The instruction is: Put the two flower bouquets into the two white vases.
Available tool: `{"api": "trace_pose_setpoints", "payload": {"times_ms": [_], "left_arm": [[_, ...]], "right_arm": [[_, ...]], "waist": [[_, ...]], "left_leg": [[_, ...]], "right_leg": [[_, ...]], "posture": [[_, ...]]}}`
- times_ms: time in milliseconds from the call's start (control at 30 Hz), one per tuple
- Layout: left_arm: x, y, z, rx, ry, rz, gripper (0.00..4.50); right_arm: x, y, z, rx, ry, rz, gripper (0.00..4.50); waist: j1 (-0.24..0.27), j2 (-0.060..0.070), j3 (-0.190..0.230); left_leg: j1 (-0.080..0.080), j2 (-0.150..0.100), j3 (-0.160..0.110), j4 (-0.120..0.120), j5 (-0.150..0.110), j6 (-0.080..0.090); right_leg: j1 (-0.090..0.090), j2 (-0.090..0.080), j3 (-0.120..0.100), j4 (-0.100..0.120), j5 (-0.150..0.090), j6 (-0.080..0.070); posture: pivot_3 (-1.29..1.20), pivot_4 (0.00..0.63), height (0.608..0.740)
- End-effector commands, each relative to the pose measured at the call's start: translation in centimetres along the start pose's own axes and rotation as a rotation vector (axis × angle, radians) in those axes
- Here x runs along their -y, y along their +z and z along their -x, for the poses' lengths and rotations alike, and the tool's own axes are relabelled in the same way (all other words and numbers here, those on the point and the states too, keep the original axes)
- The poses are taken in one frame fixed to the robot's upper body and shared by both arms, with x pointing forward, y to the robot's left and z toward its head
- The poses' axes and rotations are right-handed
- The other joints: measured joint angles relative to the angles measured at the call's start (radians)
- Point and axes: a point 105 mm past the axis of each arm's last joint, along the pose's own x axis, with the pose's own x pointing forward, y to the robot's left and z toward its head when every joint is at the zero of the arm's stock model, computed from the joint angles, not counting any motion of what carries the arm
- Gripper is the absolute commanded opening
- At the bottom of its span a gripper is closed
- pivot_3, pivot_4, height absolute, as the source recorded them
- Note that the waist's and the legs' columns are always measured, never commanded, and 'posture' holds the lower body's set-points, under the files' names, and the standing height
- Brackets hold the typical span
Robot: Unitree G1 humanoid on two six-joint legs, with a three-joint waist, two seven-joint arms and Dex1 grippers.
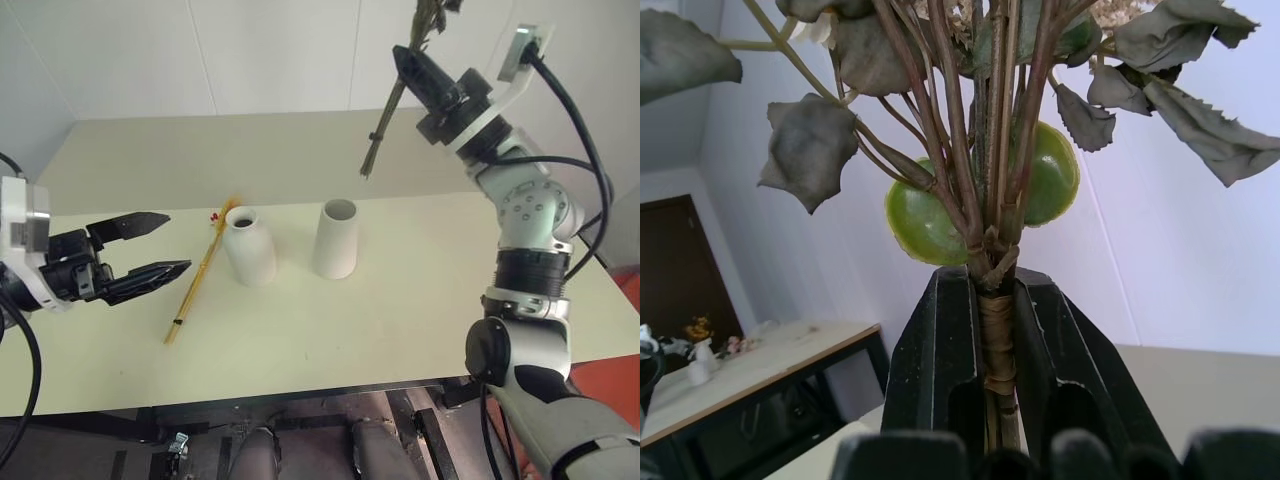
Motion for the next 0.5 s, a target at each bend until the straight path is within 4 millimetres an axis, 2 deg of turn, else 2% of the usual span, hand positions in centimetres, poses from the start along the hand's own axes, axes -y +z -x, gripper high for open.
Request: {"api": "trace_pose_setpoints", "payload": {"times_ms": [33, 200, 333, 500], "left_arm": [[0.4, 1.3, 0.0, 0.005, -0.006, -0.054, 4.50], [0.4, 1.3, 0.1, 0.003, 0.005, -0.060, 4.50], [0.5, 1.3, 0.0, 0.003, 0.010, -0.064, 4.50], [0.6, 1.3, 0.2, -0.001, 0.018, -0.068, 4.50]], "right_arm": [[-1.6, 0.2, -0.4, 0.009, 0.072, 0.019, 0.22], [-2.4, -1.6, -1.1, -0.019, 0.091, 0.031, 0.22], [-2.1, -3.1, -1.4, -0.051, 0.078, 0.047, 0.22], [-1.3, -5.3, -0.9, -0.104, 0.057, 0.073, 0.22]], "waist": [[0.000, 0.000, 0.000], [-0.001, 0.000, 0.000], [0.000, 0.000, 0.000], [0.001, 0.000, 0.000]], "left_leg": [[0.000, 0.000, 0.000, 0.000, 0.000, 0.000], [0.000, 0.000, 0.000, 0.000, 0.000, 0.000], [0.000, 0.000, 0.000, 0.000, 0.000, 0.000], [0.000, 0.000, 0.000, 0.000, 0.000, 0.000]], "right_leg": [[0.000, 0.000, 0.000, 0.000, 0.000, 0.000], [-0.001, 0.000, 0.000, 0.000, 0.000, 0.000], [-0.001, 0.000, 0.000, 0.000, 0.000, 0.000], [-0.001, 0.000, 0.000, 0.000, 0.000, 0.000]], "posture": [[0.00, 0.150, 0.740], [0.00, 0.150, 0.740], [0.00, 0.150, 0.740], [0.00, 0.150, 0.740]]}}
